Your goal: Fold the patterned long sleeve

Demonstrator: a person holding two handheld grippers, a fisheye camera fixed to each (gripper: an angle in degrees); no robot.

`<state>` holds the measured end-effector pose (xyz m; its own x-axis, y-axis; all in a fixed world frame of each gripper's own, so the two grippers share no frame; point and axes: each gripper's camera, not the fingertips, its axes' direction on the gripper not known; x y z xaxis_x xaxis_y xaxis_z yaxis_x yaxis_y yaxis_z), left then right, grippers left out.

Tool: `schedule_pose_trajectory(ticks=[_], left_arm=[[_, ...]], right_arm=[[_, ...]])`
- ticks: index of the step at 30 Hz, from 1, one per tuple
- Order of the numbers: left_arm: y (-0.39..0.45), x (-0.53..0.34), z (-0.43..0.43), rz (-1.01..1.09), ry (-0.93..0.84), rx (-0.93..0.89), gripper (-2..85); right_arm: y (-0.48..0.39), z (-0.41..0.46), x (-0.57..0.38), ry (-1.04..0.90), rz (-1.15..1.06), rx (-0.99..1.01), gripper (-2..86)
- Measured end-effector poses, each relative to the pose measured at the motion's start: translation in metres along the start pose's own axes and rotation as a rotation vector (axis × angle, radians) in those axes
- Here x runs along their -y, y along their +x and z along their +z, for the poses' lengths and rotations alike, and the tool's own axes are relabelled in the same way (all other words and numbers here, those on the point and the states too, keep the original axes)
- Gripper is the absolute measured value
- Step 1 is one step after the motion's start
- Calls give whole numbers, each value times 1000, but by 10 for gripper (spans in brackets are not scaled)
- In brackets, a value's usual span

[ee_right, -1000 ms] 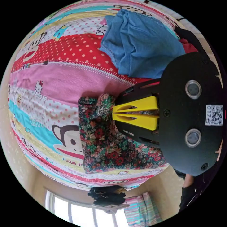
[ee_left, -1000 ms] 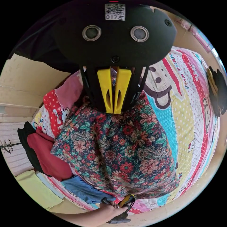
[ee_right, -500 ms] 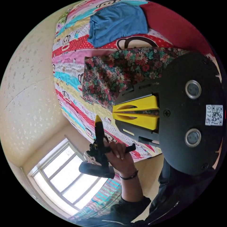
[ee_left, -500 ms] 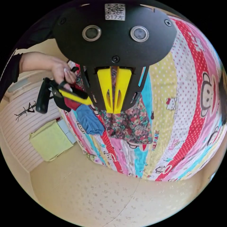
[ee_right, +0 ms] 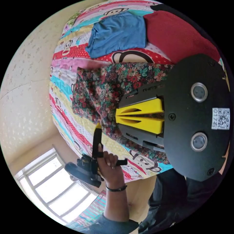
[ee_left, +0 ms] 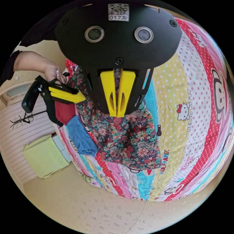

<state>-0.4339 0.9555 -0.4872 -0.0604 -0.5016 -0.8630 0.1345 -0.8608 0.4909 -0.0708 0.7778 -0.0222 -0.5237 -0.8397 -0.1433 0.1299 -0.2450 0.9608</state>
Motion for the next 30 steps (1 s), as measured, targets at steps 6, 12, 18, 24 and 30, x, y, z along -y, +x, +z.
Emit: schedule_pose_trajectory(ticks=[6, 12, 18, 24, 30], left_arm=[[33, -89, 19, 133, -63, 185, -9], [62, -83, -8, 100, -40, 198, -9], [39, -127, 52, 33, -259, 154, -9], [13, -117, 16, -96, -221, -52, -4], [-55, -161, -35, -355, -34, -210, 77]], right_arm=[[62, 48, -52, -434, -85, -343, 1], [26, -8, 14, -140, -148, -269, 2], [74, 77, 38, -431, -118, -195, 3], [129, 64, 36, -430, 27, 46, 3], [142, 35, -4, -537, 51, 21, 3]])
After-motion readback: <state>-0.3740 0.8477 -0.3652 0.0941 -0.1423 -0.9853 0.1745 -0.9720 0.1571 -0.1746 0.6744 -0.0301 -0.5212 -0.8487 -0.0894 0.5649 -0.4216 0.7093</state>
